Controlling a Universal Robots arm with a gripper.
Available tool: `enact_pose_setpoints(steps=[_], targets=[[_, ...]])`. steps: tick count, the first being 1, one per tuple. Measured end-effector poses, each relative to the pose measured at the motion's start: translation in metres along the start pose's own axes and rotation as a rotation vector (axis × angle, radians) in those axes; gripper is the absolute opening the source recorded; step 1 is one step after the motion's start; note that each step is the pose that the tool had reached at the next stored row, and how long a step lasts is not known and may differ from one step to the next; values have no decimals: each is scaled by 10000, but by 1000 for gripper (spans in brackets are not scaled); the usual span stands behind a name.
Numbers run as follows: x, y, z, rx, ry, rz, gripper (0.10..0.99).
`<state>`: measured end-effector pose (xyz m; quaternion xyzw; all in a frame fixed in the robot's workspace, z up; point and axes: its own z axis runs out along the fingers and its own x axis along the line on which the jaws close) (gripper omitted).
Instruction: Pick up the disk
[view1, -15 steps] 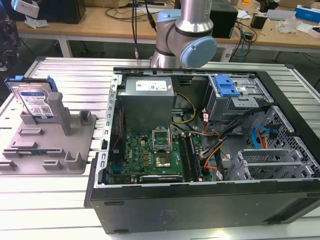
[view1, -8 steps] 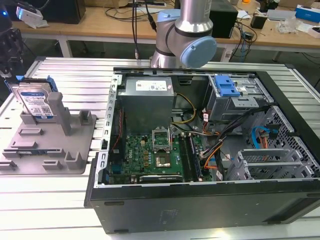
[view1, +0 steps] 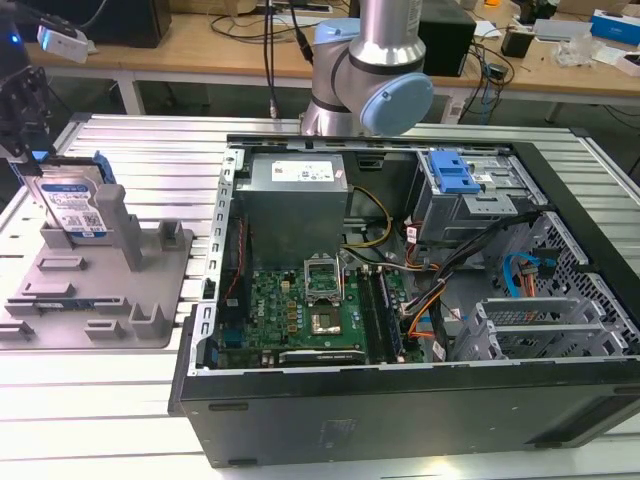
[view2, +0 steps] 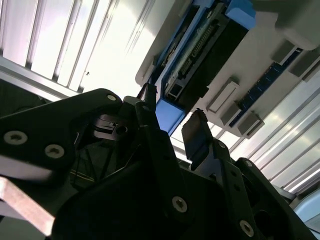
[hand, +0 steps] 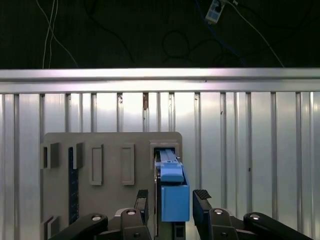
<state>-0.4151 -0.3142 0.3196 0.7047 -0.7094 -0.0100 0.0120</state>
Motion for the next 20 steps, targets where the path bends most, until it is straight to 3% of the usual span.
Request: enact_pose_setpoints(steps=[16, 20], targets=[[-26, 40, 163, 159, -1, 1, 482], [-32, 51, 173, 174, -1, -1, 482]])
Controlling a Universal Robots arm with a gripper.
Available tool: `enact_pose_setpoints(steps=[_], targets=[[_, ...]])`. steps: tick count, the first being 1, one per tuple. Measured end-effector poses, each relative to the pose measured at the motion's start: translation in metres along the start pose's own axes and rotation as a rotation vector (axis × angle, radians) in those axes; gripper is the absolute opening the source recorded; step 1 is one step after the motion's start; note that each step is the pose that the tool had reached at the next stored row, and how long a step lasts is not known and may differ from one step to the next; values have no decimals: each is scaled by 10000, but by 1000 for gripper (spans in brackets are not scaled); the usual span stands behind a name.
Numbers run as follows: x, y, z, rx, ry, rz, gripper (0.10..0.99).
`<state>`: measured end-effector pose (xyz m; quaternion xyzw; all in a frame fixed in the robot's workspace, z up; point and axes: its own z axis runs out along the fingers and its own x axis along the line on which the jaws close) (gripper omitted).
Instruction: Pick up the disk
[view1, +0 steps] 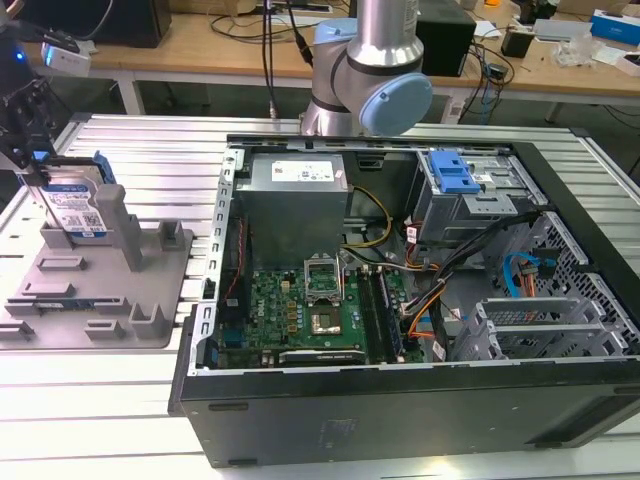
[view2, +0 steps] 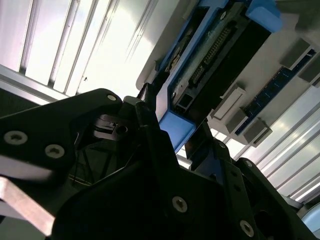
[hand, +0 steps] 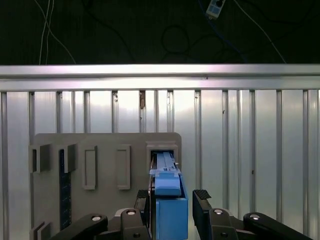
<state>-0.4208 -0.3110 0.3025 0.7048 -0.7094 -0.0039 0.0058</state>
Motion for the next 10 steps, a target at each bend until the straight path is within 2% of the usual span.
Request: enact_pose_setpoints(steps=[10], targets=[[13, 2, 14, -1, -1, 3, 482]])
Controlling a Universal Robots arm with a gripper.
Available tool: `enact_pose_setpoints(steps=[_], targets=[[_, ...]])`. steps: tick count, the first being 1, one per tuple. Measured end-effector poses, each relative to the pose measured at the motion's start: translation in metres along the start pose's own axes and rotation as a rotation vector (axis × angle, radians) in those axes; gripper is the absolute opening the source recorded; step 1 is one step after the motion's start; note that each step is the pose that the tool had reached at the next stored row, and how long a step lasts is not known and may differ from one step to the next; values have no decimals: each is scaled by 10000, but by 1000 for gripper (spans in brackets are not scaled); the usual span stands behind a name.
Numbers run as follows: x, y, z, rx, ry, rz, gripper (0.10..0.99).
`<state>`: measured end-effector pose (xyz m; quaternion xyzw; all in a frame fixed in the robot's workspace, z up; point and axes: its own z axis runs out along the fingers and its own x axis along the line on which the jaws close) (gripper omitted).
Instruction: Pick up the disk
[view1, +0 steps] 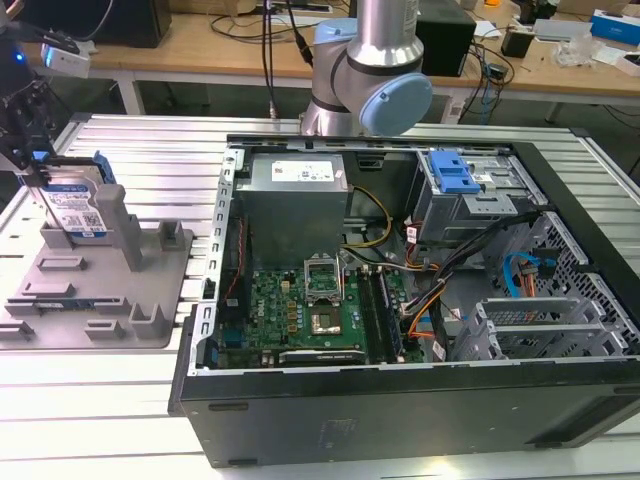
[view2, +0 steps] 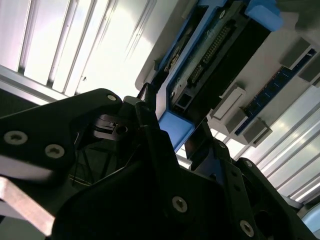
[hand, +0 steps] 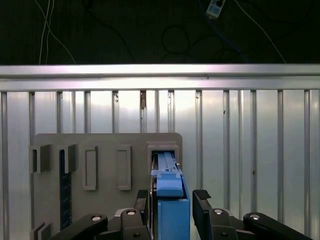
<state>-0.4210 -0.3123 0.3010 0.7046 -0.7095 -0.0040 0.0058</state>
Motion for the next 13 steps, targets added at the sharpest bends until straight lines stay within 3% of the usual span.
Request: enact_pose_setpoints(steps=[10, 11, 12, 13], targets=[[17, -1, 22, 2, 0, -2, 482], [16, -1, 22, 1, 0, -2, 471], [16, -1, 23, 1, -1, -2, 396], [17, -1, 23, 1, 0, -2, 396]])
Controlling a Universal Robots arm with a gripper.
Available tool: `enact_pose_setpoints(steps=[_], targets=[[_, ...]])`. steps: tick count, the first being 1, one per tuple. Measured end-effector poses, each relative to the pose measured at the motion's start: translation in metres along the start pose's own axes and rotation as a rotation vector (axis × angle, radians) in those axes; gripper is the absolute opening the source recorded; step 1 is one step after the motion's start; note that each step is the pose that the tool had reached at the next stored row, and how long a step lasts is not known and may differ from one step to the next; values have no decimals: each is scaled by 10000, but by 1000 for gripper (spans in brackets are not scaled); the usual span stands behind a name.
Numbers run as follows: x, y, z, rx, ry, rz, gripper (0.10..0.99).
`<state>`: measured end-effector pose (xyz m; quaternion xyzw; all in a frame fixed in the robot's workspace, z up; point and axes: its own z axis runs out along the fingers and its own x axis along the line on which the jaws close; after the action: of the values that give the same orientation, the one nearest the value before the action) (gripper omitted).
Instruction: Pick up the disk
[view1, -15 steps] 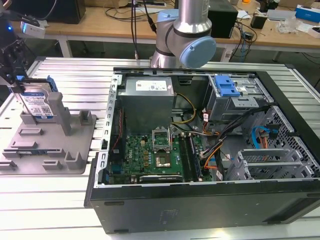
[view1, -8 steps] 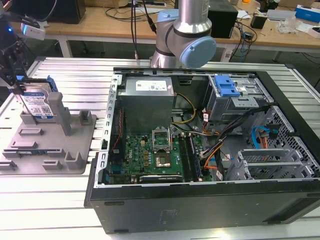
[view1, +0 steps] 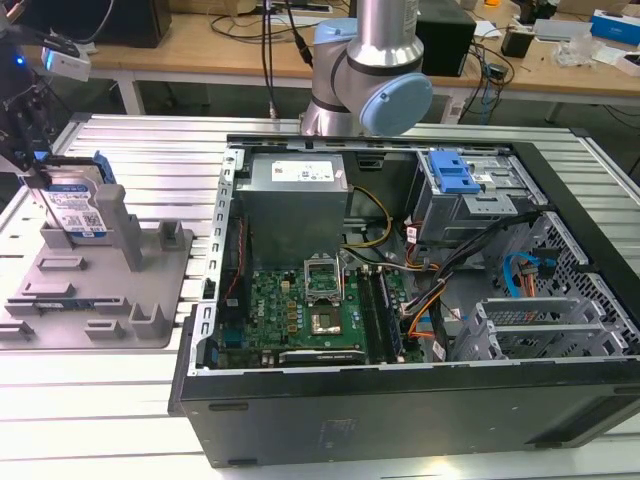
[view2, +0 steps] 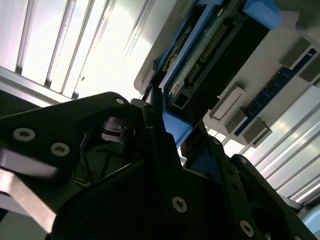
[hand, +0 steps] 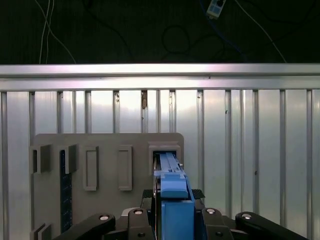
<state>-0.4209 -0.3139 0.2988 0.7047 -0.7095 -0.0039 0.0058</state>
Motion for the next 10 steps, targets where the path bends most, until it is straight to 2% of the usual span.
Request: enact_pose_setpoints(steps=[10], targets=[[0, 0, 6, 0, 0, 0, 365]])
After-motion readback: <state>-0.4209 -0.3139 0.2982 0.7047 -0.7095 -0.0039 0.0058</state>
